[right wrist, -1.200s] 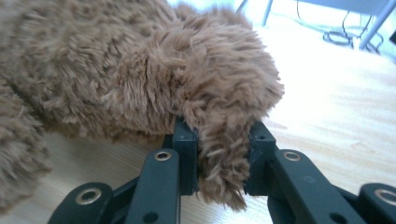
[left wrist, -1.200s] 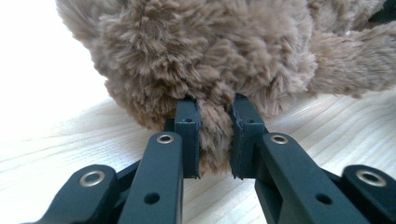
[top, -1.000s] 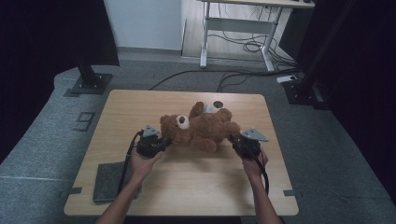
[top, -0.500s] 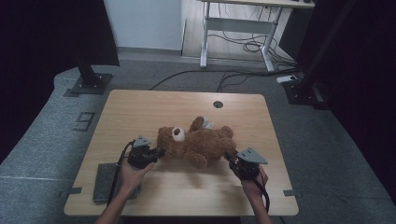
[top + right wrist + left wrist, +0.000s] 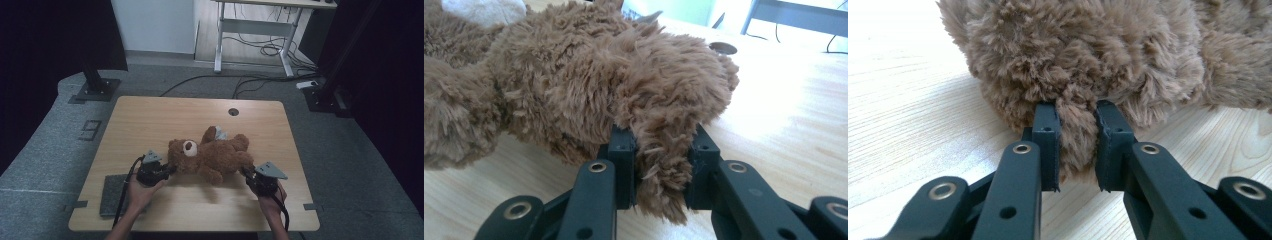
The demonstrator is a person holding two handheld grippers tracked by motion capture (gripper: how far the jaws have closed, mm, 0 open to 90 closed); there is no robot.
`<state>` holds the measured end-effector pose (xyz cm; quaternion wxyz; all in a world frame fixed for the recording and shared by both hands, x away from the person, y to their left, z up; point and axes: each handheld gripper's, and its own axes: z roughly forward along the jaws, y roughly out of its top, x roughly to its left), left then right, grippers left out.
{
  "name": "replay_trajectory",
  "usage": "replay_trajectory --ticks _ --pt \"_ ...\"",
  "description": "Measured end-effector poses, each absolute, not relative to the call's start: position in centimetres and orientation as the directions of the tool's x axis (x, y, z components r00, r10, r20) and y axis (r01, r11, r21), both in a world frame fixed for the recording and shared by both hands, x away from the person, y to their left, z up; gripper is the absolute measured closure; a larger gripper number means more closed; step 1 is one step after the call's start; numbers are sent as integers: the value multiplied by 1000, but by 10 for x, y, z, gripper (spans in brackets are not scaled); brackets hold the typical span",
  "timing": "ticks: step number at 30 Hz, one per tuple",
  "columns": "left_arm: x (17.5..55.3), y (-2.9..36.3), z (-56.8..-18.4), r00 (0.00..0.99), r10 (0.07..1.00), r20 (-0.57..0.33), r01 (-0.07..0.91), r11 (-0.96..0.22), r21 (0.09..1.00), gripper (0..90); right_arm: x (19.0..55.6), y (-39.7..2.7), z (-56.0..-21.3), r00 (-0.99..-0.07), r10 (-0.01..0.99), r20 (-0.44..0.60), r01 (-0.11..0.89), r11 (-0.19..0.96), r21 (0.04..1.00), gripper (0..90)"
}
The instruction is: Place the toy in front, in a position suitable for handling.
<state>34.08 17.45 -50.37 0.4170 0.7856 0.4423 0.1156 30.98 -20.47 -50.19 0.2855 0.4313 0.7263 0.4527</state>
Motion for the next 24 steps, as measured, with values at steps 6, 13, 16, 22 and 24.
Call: replay_trajectory --ticks 6,13,16,22,24 --pt "338 177 -502 582 796 -165 594 -277 756 585 308 -207 -512 -466 885 -8 388 213 897 708" --pt "309 201 -484 520 849 -92 575 -268 773 323 308 -210 -517 -470 882 22 409 196 891 677" --pt "295 214 -487 477 873 -97 588 -236 774 292 307 -213 -520 -473 880 37 424 191 885 667" --pt "278 242 -503 414 906 -88 651 -227 724 244 305 -215 -522 -470 881 49 436 183 881 663" --pt "275 246 -508 401 915 -51 663 -251 706 228 304 -215 -523 -463 885 55 443 177 879 662"
